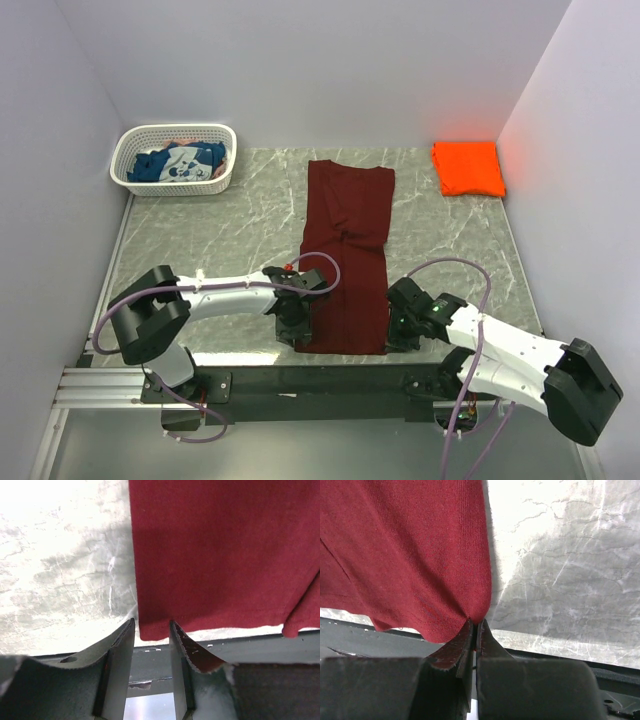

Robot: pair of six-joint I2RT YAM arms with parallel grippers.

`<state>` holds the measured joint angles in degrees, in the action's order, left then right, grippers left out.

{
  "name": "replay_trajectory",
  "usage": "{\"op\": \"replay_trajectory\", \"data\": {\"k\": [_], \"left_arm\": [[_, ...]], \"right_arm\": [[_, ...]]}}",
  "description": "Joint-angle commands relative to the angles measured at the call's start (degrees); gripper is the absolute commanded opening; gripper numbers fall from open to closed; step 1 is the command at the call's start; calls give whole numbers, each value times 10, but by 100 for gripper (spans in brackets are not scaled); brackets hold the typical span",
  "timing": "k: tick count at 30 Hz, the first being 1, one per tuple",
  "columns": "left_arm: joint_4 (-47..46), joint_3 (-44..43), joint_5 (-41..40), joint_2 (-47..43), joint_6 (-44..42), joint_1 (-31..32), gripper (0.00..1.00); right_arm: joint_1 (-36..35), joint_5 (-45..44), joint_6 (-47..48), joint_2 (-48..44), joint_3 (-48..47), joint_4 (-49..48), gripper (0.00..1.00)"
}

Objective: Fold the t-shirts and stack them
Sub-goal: Fold the tshirt

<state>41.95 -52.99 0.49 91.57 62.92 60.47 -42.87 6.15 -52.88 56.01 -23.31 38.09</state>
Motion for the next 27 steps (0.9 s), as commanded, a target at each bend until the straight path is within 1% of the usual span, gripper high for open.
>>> {"op": "replay_trajectory", "data": {"k": [1,10,12,13,14,15,18,23,27], "left_arm": [[12,-19,-27,7,14,4,39],[-1,-4,-10,39,4,8,40],[-3,-1,-2,47,2,9,38],[-3,3,-1,48,0,10,36],[-5,4,2,50,-1,11,30],[-4,7,3,51,-1,11,21],[1,14,10,45,0,14,1],[36,36,15,5,20,47,1],[83,46,20,-58,41,77,1]], "right_arm": [[-7,-16,1,-3,26,6,0],[-8,-13,1,-5,28,6,0],[-8,-12,1,-3,28,5,0],[-8,-13,2,-2,27,6,0],[-8,-14,3,-2,27,6,0],[-8,-14,3,-1,26,6,0],[-13,-18,-1,-14,15,22,0],[-39,0,-18,-52,12,79,0],[-60,8,-28,-100,-11,144,0]]}}
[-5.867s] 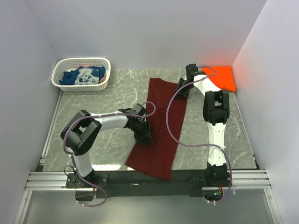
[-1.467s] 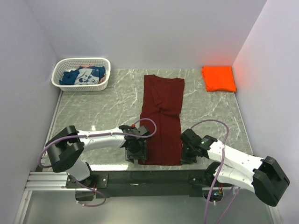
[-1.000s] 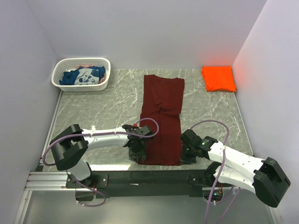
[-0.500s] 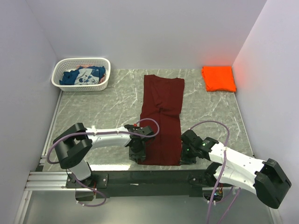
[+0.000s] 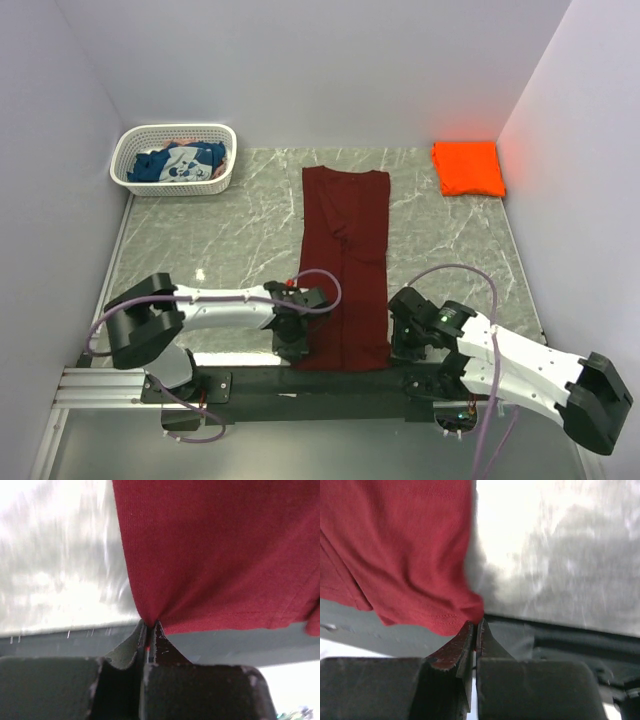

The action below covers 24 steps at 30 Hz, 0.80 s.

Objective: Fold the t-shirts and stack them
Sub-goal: Fold the tshirt

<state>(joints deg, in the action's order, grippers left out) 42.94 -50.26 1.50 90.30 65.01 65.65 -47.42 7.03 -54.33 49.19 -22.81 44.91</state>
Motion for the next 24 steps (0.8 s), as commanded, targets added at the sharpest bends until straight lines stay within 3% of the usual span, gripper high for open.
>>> {"op": "replay_trajectory", "data": {"k": [1,6,10,16,19,24], "left_arm": [[83,24,19,-57,27,29,1],[79,22,48,-121,33,33,1],[72,-10,50,-112,14,20,1],[71,-64,25,-98,-41,-64,1],[72,-96,11,-88,-70,-127,1],[72,-151,-10,-58,-114,-175,1]], "right_arm": [[-16,3,-17,-40,-20,95,0],[-18,11,-19,-72,-46,127,0],[-18,-22,-20,-53,-89,149,0],[-2,-82,23,25,-172,148,0],[29,-97,61,64,-214,132,0],[115,-91,134,114,-287,125,0]]}}
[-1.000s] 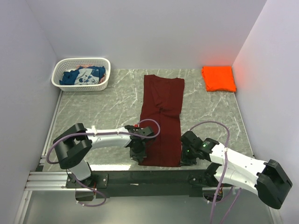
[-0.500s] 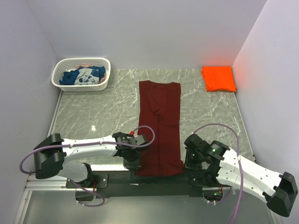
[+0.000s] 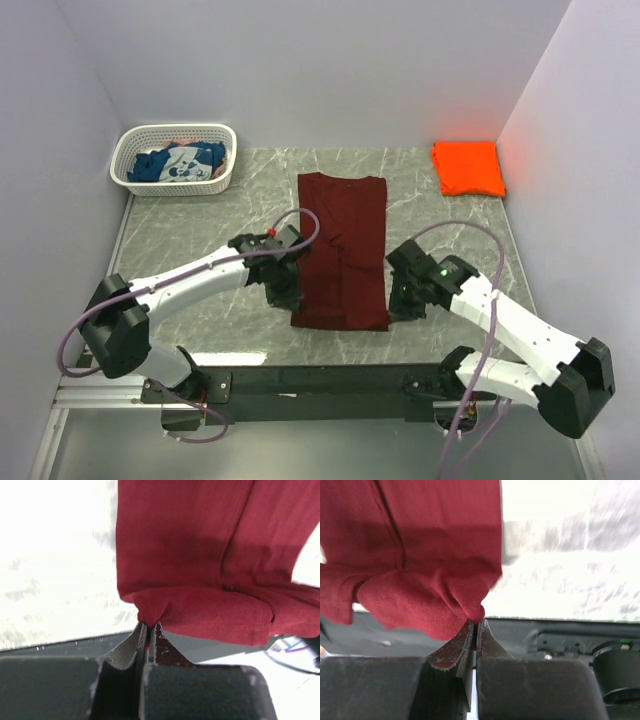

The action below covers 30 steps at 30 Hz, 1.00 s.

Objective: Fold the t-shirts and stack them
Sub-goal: Fold the tshirt

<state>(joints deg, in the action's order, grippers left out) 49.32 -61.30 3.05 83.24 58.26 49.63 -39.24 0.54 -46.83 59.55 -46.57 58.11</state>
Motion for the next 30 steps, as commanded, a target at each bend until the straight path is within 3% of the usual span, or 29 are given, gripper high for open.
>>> {"op": "replay_trajectory", "data": {"k": [1,10,21,30], "left_arm": [[7,-49,-29,17,-51,-28,1],[-3,-139,-77,103,-105,-84,1],[-19,-255,-140,227,-145,-126,1],[-67,-283,-143,291,-160,-151,1]], "right_arm": [[43,-26,69,17,-58,-12,0],[131,-33,142,116,-149,-56,0],[167,-40,177,249,-226,-118,0],[195,-38,191,340,-245,-166,0]]}}
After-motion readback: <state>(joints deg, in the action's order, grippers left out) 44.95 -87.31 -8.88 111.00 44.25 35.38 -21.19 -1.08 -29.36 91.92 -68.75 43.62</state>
